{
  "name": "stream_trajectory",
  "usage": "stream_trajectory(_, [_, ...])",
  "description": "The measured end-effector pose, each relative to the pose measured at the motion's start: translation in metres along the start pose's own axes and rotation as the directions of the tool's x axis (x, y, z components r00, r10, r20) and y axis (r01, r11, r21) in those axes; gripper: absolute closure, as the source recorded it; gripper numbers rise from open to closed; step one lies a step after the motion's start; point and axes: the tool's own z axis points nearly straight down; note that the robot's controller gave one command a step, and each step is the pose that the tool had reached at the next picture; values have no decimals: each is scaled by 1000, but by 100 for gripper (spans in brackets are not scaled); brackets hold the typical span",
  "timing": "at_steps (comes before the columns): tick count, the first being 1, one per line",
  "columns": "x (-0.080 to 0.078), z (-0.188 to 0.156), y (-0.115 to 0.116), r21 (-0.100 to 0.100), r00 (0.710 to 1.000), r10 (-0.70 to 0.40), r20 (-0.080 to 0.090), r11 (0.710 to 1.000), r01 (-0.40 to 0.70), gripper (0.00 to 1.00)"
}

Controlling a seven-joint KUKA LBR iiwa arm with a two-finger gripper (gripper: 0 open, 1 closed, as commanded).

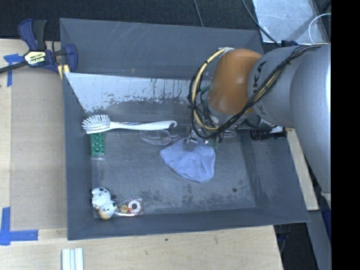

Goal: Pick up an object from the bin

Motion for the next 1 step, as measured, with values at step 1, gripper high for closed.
stream_trajectory(1, [18, -20, 3, 9, 999, 48, -10, 999, -48, 100])
